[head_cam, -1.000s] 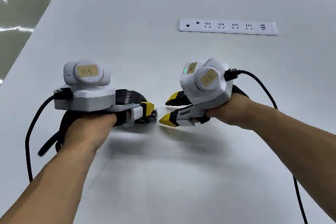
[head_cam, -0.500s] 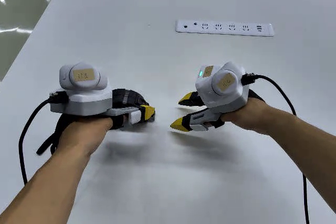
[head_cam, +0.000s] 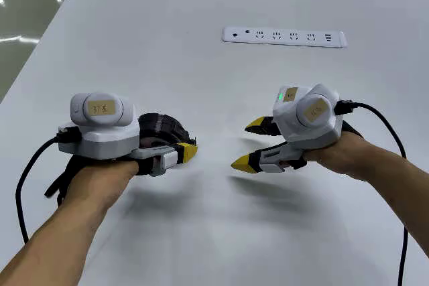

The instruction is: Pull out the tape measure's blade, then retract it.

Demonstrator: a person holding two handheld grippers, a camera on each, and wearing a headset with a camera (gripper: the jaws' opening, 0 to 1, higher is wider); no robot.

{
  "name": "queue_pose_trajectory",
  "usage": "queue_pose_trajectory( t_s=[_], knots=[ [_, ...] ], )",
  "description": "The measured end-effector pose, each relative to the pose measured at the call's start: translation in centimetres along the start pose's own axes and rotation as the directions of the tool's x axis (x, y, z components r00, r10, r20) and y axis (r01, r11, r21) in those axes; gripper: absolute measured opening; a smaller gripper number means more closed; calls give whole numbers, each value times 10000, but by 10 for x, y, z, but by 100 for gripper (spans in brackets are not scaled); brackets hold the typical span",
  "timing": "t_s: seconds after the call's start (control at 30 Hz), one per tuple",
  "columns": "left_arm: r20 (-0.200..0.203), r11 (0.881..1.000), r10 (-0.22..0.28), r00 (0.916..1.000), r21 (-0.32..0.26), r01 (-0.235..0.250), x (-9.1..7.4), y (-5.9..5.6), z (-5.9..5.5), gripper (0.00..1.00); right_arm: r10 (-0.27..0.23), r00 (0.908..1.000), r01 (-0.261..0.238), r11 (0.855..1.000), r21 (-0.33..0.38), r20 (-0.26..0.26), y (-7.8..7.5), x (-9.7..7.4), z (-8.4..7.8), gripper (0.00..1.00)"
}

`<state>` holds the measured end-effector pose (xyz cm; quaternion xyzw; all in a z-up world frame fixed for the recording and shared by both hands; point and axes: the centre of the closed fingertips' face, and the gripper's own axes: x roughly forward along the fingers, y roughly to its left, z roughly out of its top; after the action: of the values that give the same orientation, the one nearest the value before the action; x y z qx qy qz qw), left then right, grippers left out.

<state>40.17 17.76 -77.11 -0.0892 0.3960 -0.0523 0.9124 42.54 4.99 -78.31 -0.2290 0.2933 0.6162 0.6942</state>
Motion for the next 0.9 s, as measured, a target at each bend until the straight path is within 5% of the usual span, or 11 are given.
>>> queue_pose_trajectory(
  t_s=[0.9],
  knots=[
    [166, 9895, -766, 9969, 1241, 740, -13, 2, -16, 83, -1035, 9924, 952, 9884, 1187, 661, 7, -35, -19, 67]
  ],
)
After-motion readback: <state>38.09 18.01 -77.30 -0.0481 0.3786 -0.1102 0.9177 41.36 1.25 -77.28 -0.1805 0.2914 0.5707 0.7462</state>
